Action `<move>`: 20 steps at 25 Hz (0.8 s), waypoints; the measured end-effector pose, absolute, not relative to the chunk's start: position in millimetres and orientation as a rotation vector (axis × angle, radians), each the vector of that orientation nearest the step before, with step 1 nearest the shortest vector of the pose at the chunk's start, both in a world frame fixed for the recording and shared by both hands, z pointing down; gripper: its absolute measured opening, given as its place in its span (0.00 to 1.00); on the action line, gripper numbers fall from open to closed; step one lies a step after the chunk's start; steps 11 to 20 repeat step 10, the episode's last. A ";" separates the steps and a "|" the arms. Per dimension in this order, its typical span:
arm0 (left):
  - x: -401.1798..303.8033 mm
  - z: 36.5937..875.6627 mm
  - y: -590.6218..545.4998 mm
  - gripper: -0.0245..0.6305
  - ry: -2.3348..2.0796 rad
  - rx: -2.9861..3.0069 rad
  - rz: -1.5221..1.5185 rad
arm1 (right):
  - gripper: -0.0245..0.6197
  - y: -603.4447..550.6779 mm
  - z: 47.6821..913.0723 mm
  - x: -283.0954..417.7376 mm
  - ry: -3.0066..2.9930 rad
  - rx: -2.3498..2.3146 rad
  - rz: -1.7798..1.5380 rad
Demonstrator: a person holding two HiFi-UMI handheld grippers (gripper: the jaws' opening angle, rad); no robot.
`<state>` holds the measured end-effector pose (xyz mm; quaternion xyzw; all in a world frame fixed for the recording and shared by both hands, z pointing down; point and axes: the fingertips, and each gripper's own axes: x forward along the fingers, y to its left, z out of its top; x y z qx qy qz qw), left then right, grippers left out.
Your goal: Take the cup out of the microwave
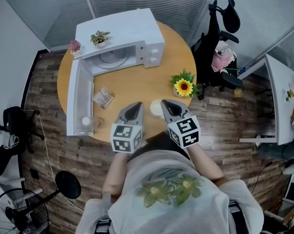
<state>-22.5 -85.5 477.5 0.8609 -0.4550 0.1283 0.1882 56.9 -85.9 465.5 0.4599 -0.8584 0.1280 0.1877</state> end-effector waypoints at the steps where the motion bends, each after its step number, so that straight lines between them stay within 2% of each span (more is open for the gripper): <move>1: -21.9 477.7 -86.1 0.04 -1.278 2.422 0.363 | 0.06 -86.5 466.0 57.6 -2.414 1.294 0.362; 20: -19.8 480.9 -89.4 0.04 -1.271 2.420 0.379 | 0.06 -87.2 473.6 59.3 -2.407 1.272 0.382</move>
